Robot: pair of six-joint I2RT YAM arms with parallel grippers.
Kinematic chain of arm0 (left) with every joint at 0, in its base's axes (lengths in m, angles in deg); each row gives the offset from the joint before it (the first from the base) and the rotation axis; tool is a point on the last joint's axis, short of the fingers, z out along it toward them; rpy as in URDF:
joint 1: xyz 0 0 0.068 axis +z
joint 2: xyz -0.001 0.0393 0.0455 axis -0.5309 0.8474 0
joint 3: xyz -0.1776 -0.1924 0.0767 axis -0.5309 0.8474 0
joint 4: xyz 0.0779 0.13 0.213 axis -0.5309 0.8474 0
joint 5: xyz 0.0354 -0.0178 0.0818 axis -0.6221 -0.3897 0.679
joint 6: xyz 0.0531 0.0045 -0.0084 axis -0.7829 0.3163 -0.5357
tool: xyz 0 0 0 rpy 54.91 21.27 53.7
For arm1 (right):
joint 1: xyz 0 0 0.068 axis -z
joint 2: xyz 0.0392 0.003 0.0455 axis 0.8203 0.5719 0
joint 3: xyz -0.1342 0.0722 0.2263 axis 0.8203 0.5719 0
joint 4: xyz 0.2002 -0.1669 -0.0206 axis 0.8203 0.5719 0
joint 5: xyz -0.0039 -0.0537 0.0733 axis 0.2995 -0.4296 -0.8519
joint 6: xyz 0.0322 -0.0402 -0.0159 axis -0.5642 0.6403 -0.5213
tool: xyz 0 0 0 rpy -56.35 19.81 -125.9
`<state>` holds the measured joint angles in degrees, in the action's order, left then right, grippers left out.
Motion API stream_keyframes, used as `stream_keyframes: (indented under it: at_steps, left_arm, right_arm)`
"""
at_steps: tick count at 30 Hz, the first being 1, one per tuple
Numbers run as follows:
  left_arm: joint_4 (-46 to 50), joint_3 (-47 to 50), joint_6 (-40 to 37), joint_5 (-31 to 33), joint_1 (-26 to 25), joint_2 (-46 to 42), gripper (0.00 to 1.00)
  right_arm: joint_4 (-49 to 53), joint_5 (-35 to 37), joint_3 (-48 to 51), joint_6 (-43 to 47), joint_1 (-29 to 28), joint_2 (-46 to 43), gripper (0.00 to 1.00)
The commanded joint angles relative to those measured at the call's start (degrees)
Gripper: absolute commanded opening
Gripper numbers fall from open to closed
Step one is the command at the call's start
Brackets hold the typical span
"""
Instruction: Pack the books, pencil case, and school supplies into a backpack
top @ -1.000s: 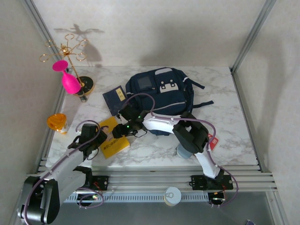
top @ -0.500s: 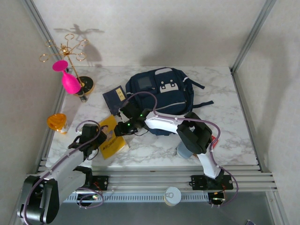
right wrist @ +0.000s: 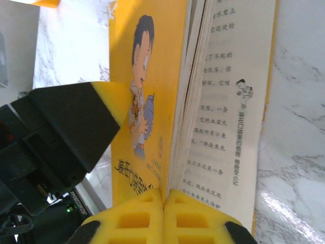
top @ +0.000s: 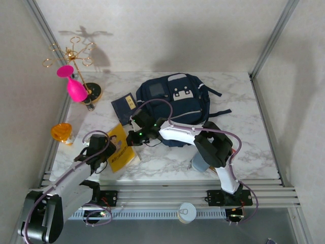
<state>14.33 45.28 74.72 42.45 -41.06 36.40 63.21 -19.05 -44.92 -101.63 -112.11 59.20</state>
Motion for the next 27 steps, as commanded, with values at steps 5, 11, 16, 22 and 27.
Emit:
stream_keyframes:
  at_steps: [5,11,16,22,27]
  left_arm:
    - [4.6,-5.5,-0.9,-0.6,-0.8,-2.2,0.62]
    - [9.8,-13.7,-3.3,-1.2,-0.6,-3.8,0.75]
    - [12.2,-19.9,-5.4,-7.0,0.5,-4.6,0.88]
    - [12.1,-26.3,-5.2,-16.3,0.7,-4.7,0.95]
    - [6.3,-27.4,-2.5,-24.6,0.7,-4.4,0.97]
  right_arm:
    - [-7.7,-4.6,2.0,-2.4,1.0,-7.8,0.00]
    - [-9.1,-6.4,3.3,-2.8,2.8,-12.8,0.00]
    - [-8.4,-9.2,3.4,-2.2,6.4,-16.8,0.00]
    - [-9.3,-13.5,4.0,-2.6,11.2,-22.9,0.00]
    - [-11.3,-16.2,7.1,-3.8,15.7,-28.7,0.00]
